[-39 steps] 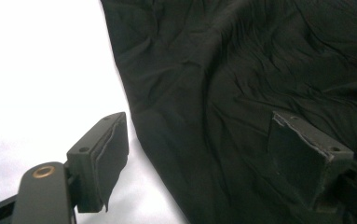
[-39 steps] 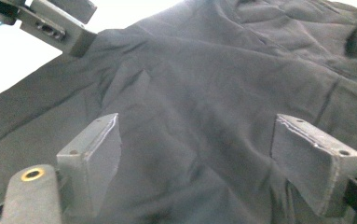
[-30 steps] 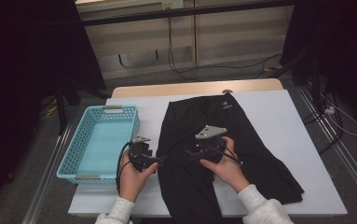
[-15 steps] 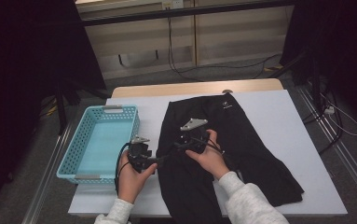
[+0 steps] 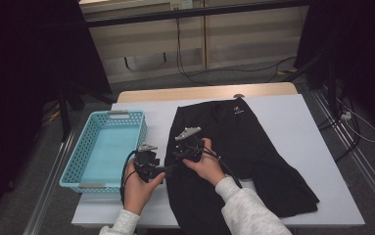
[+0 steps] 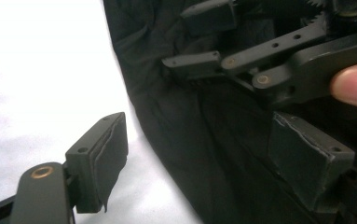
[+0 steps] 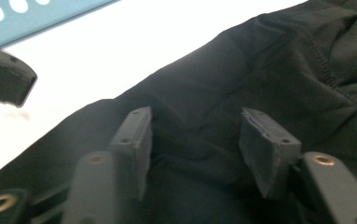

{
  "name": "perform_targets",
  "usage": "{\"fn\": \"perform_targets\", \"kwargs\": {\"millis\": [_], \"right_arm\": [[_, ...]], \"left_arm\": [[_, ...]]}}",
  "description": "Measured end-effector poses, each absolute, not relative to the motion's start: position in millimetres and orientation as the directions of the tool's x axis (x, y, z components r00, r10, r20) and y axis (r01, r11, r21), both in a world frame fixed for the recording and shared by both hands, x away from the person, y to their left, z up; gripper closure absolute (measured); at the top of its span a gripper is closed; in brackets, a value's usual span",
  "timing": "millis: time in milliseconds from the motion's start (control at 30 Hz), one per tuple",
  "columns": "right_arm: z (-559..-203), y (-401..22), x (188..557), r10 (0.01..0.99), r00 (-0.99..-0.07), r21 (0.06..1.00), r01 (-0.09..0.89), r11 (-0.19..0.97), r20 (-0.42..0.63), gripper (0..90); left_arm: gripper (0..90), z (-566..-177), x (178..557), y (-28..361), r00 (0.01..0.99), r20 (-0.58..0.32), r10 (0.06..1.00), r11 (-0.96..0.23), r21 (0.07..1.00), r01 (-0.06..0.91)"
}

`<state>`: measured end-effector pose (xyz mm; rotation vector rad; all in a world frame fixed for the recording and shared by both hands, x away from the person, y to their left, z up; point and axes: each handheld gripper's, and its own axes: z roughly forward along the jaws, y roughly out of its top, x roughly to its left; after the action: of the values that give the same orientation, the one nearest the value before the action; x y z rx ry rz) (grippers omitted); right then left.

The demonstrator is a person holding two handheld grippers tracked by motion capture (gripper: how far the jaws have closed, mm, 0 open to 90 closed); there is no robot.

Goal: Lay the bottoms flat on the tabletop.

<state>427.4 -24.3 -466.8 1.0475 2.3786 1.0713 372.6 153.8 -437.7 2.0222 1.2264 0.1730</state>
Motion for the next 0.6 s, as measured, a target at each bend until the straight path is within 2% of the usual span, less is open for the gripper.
{"fn": "perform_targets", "kwargs": {"millis": [33,100,133,433,533,600], "right_arm": [[-465.3,-25.5,427.4,0.726,-0.688,0.748,0.484,0.454,0.005,72.6],[-464.3,-28.4,427.3,0.715,-0.699,0.742,0.471,0.477,-0.017,87.9],[-464.0,-30.3,427.4,0.705,-0.708,0.738,0.463,0.49,-0.024,89.7],[-459.1,-67.3,423.4,0.732,-0.681,0.724,0.5,0.476,-0.011,88.6],[-456.1,-68.9,423.6,0.744,-0.668,0.742,0.503,0.443,0.008,73.3],[-454.4,-65.5,424.4,0.746,-0.666,0.751,0.492,0.441,-0.001,67.5]], "left_arm": [[20.6,-437.8,372.6,153.7,0.532,-0.254,0.808,-0.259,0.658,0.707],[20.7,-437.7,372.4,153.6,0.532,-0.253,0.808,-0.26,0.657,0.707],[20.7,-437.5,372.0,153.4,0.533,-0.255,0.807,-0.259,0.658,0.707],[20.7,-438.4,371.0,151.0,0.536,-0.251,0.806,-0.265,0.657,0.706],[20.6,-439.6,371.2,150.0,0.535,-0.253,0.806,-0.265,0.654,0.708],[20.6,-439.9,371.3,150.0,0.536,-0.254,0.805,-0.267,0.652,0.71]]}}
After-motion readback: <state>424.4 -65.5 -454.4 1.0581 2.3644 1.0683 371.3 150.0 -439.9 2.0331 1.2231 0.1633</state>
